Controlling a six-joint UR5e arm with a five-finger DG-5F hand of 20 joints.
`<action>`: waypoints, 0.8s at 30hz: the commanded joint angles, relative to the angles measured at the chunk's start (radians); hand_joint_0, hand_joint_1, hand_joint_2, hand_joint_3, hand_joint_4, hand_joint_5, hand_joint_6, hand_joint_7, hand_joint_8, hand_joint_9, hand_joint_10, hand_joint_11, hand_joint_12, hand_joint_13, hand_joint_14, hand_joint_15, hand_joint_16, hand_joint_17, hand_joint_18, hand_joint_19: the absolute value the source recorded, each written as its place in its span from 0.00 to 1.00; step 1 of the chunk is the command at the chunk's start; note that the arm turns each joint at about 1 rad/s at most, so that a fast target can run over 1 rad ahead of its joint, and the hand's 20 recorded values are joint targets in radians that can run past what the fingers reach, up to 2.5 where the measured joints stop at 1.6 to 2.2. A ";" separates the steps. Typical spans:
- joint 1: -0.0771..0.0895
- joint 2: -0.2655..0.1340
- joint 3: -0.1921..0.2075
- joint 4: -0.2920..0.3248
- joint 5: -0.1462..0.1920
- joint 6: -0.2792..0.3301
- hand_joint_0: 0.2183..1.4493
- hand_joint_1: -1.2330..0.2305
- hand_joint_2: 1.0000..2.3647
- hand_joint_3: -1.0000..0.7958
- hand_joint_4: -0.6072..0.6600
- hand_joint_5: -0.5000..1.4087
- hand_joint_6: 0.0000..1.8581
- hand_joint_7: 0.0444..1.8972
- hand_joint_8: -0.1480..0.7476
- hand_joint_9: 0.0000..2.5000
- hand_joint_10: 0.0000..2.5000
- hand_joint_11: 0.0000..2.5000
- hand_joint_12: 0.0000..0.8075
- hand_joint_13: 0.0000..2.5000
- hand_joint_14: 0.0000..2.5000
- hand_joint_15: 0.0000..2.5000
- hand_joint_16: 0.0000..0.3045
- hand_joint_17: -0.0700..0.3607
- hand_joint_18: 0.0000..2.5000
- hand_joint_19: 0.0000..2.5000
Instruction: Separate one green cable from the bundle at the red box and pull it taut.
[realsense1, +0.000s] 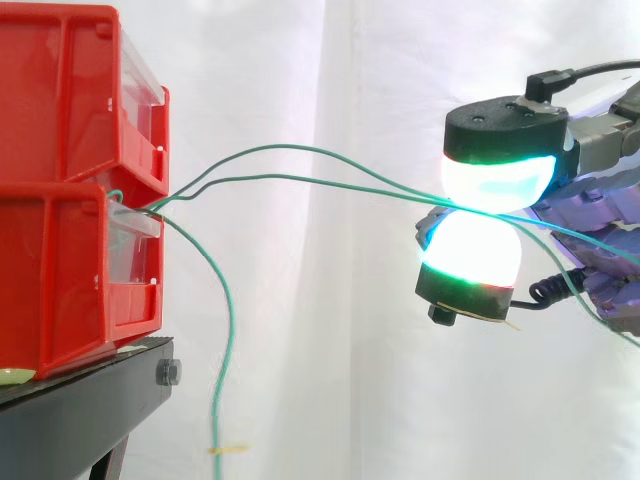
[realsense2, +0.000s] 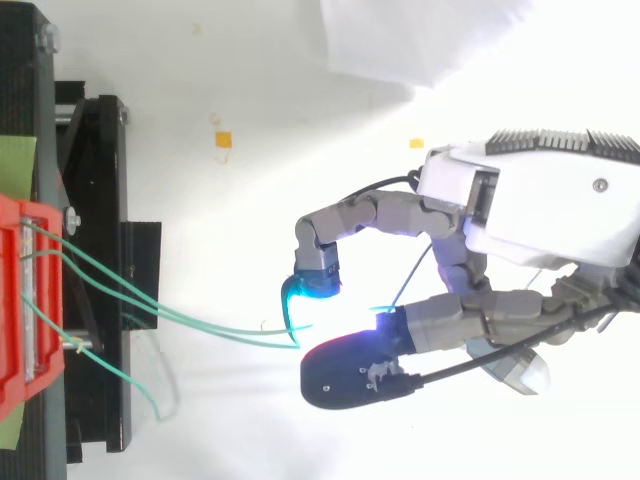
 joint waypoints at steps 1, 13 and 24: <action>0.000 0.000 0.000 0.000 0.000 0.000 0.41 0.39 0.01 0.42 0.42 0.34 0.27 0.67 0.40 0.91 0.01 0.31 0.50 0.74 0.01 0.35 0.14 0.39 0.55 0.37; 0.001 0.000 0.000 0.000 0.000 0.000 0.38 0.25 0.01 0.47 0.43 0.34 0.27 0.67 0.41 0.91 0.01 0.29 0.50 0.74 0.01 0.34 0.16 0.42 0.56 0.34; 0.000 0.000 0.000 0.000 0.000 0.000 0.36 0.14 0.01 0.47 0.47 0.34 0.27 0.69 0.43 0.89 0.01 0.28 0.51 0.73 0.01 0.33 0.18 0.45 0.55 0.33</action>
